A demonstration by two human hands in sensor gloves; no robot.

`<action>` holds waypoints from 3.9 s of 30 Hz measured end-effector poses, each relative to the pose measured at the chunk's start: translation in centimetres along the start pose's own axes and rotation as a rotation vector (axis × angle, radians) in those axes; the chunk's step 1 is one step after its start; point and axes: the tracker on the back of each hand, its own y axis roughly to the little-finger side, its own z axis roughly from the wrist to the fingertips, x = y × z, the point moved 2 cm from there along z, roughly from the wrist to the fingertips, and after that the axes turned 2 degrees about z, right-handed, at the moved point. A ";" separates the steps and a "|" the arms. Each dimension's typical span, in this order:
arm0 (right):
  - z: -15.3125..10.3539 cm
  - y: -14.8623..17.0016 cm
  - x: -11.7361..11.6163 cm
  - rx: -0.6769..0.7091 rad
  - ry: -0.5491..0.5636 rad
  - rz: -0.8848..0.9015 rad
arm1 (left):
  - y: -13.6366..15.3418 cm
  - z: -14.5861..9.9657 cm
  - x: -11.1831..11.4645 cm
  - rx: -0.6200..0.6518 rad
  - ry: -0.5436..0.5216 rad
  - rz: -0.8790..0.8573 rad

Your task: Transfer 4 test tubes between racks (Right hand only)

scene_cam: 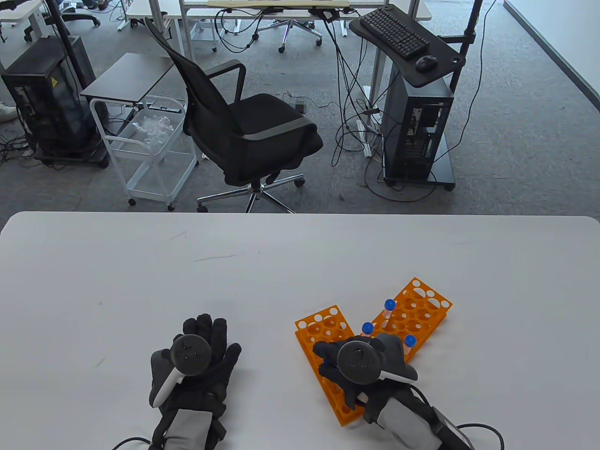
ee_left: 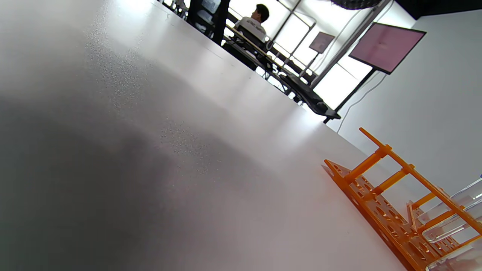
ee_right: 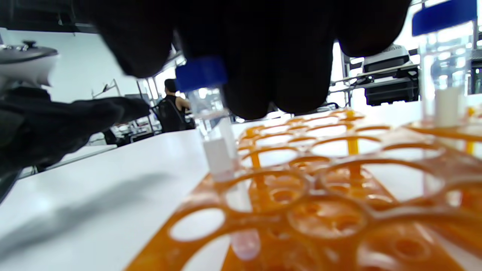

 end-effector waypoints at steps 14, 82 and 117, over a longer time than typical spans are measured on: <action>-1.5 1.7 5.1 -0.034 0.168 0.115 | 0.0 -0.1 -0.1 0.003 0.000 -0.001; -4.7 12.4 7.6 -0.470 0.005 0.046 | -0.1 -0.1 0.0 0.004 0.001 0.000; -3.1 5.3 7.5 -0.136 0.028 0.125 | -0.1 -0.1 0.1 0.007 0.005 -0.005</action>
